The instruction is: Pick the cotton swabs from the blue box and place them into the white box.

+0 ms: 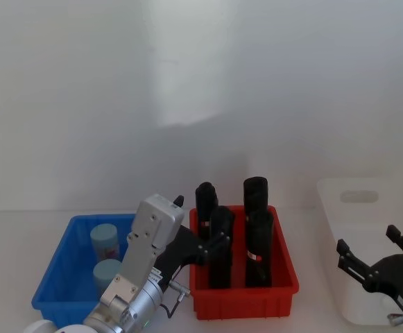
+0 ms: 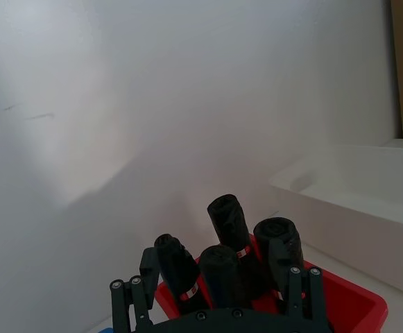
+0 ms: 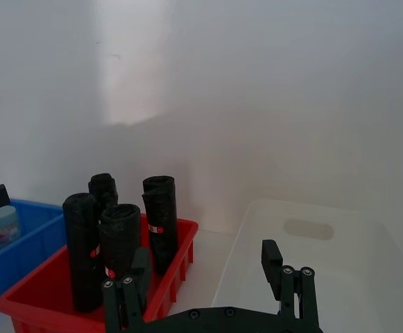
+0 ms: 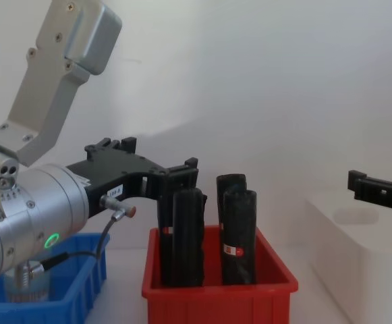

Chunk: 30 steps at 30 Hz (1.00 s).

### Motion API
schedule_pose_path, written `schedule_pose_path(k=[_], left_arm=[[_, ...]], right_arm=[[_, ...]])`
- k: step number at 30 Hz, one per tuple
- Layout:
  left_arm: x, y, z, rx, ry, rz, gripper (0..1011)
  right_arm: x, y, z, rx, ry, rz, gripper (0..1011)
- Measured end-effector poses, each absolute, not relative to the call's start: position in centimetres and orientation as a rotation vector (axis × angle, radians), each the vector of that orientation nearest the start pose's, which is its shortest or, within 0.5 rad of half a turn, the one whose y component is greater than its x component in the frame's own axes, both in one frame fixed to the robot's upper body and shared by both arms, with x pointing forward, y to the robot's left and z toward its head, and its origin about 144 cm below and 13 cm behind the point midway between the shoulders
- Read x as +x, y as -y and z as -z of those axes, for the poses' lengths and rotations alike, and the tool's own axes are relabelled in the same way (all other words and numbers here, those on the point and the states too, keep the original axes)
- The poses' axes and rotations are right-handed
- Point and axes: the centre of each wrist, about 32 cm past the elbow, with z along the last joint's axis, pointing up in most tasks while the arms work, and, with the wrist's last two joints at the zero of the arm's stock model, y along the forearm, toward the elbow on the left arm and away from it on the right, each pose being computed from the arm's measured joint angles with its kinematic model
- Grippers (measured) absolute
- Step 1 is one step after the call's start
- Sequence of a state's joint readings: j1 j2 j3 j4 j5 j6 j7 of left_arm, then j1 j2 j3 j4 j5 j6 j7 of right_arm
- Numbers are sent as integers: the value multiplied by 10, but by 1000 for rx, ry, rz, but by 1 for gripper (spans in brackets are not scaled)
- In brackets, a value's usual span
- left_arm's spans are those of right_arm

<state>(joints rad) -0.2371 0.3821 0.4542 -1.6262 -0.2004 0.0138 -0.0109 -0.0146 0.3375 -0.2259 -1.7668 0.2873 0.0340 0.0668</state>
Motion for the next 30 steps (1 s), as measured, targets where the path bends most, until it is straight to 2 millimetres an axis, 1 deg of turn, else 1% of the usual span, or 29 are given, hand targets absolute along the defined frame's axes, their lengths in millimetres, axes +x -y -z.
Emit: schedule_pose_path(k=[30], left_arm=[[492,-198,-1204,61,268,-1124,1003]], right_arm=[[443,237,-1189,26,75,1229,1002]])
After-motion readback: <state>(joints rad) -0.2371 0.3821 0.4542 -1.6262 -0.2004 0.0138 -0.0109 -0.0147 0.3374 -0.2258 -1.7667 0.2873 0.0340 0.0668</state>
